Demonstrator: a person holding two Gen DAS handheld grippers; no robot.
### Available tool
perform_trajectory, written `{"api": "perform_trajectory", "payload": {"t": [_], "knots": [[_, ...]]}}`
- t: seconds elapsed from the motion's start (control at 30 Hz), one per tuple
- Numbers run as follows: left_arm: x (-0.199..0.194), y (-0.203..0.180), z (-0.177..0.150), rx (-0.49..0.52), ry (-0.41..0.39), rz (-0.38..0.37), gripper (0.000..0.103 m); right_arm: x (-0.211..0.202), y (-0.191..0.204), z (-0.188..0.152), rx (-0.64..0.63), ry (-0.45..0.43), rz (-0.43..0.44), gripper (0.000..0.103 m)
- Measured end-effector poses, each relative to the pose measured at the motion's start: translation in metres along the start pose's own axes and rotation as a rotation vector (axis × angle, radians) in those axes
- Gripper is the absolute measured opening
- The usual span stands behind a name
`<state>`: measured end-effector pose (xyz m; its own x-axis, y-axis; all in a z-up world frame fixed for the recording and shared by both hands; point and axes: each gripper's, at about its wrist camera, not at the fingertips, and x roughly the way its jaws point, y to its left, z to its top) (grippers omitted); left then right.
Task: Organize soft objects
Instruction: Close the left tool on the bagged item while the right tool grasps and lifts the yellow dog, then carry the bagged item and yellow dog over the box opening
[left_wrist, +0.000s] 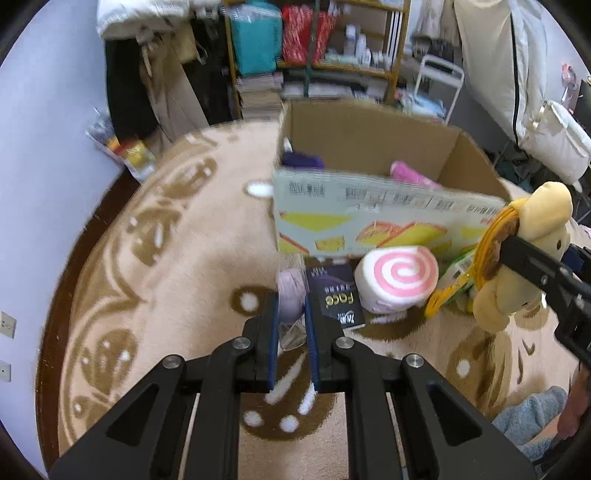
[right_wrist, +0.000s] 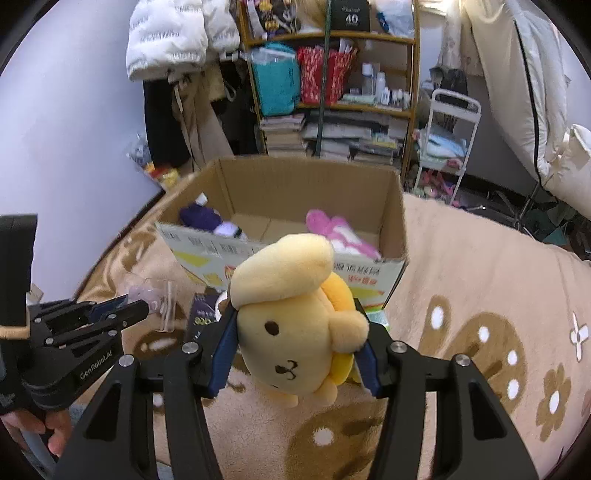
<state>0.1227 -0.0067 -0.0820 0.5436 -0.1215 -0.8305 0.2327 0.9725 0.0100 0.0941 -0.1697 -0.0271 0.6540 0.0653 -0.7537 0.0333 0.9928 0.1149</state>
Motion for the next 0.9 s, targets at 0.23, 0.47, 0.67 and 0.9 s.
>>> {"api": "perform_trajectory", "payload": {"t": [0.23,0.47,0.67,0.9], "knots": [[-0.056,-0.005,0.001,0.001,-0.241,0.033,0.013,-0.043,-0.003,0.014,-0.022,-0.159,0.000,0.059],[-0.093,-0.015,0.003,0.028,-0.433,0.035,0.013,-0.080,-0.008,0.036,-0.034,-0.310,-0.026,0.059],[-0.098,-0.020,0.016,0.046,-0.492,0.039,0.013,-0.083,-0.019,0.057,-0.029,-0.355,-0.011,0.059],[-0.096,-0.031,0.039,0.097,-0.540,0.057,0.013,-0.071,-0.025,0.068,-0.050,-0.370,-0.003,0.059]]}}
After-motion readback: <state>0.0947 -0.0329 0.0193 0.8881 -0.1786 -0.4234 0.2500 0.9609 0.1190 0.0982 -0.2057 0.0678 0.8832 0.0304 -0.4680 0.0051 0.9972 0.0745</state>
